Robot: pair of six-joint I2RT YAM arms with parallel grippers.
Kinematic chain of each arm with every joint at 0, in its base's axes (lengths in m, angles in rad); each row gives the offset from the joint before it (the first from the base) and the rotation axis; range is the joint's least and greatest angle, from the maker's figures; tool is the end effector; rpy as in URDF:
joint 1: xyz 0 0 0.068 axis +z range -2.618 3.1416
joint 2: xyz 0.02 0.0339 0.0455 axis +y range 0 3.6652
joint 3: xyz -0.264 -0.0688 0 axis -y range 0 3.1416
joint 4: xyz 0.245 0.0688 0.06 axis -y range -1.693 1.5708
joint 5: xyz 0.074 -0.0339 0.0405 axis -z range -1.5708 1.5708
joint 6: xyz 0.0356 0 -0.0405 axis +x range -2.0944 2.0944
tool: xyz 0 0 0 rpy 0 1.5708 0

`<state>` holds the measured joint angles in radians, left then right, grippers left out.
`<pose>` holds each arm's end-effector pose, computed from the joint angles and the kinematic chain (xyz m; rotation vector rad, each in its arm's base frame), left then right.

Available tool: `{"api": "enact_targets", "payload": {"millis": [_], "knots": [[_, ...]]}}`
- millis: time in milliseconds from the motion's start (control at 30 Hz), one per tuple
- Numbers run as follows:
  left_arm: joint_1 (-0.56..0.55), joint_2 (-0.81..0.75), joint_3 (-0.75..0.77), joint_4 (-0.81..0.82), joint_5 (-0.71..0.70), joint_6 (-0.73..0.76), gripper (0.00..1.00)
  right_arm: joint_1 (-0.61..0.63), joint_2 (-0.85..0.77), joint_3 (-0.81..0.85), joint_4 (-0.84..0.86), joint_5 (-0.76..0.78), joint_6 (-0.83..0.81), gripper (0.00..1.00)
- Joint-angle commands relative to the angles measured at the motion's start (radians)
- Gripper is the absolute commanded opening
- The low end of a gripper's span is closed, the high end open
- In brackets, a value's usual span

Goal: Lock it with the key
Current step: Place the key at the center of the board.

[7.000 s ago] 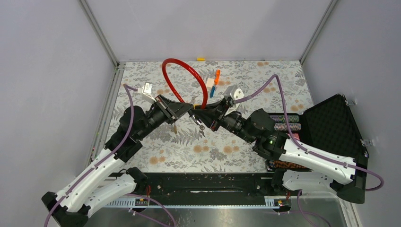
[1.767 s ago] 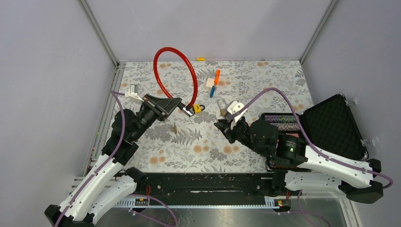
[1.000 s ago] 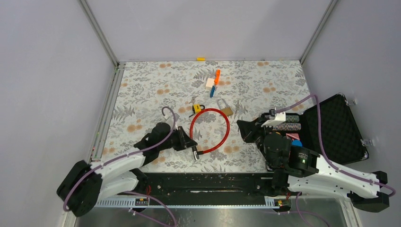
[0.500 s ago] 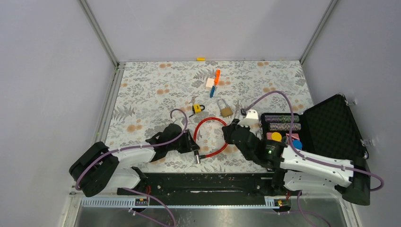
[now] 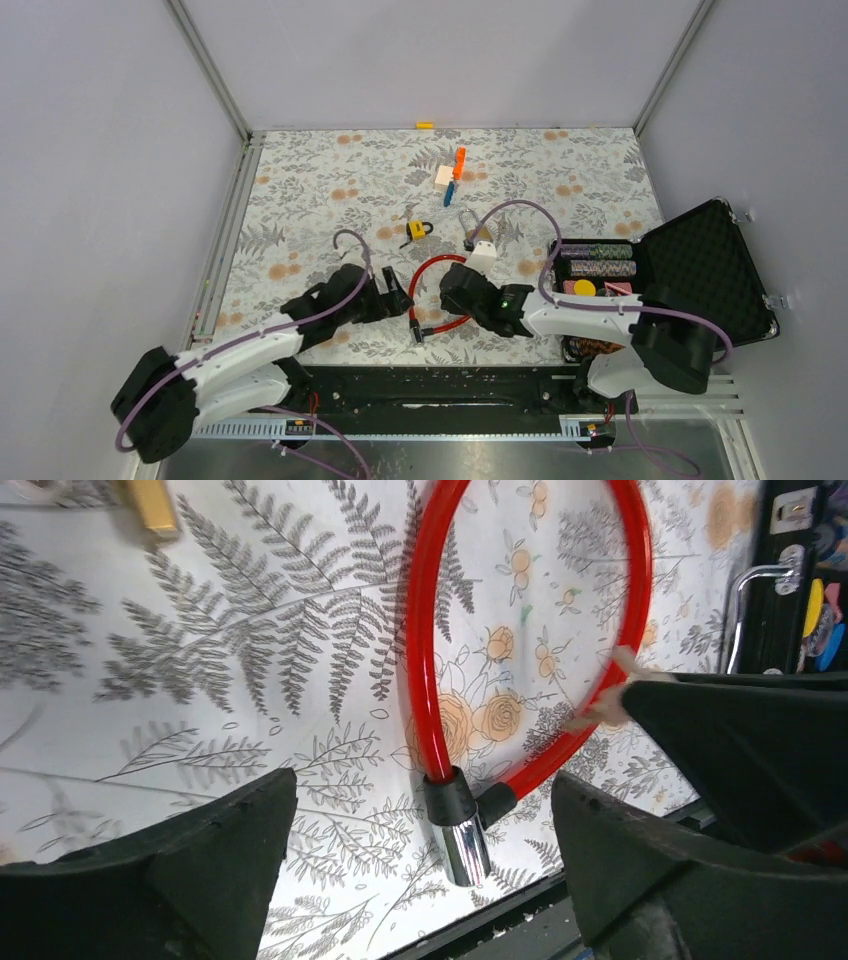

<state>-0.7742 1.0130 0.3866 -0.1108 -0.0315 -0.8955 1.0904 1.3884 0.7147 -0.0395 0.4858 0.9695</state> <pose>0.1402 -0.1356 0.1688 -0.1654 2.4429 -0.7776 0.1445 0.2413 0.1981 0.1179 2.2493 0.5916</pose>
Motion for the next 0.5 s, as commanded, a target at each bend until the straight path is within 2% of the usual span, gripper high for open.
{"api": "enact_targets", "payload": {"millis": [0, 133, 200, 367, 467], "knots": [[-0.002, -0.174, 0.078, -0.186, -0.157, 0.017, 0.99, -0.009, 0.035, 0.061, -0.010, -0.023, 0.063, 0.41], [-0.005, -0.299, 0.171, -0.367, -0.246, 0.035, 0.99, -0.016, -0.033, 0.071, -0.092, 0.041, 0.049, 0.69], [-0.004, -0.339, 0.231, -0.474, -0.289, 0.043, 0.99, -0.016, -0.101, 0.079, -0.145, 0.095, 0.013, 0.79], [-0.004, -0.426, 0.380, -0.631, -0.351, 0.080, 0.99, -0.018, -0.352, 0.126, -0.333, 0.292, -0.125, 0.87], [-0.004, -0.490, 0.458, -0.694, -0.391, 0.113, 0.99, -0.018, -0.528, 0.153, -0.443, 0.439, -0.214, 0.99]]}}
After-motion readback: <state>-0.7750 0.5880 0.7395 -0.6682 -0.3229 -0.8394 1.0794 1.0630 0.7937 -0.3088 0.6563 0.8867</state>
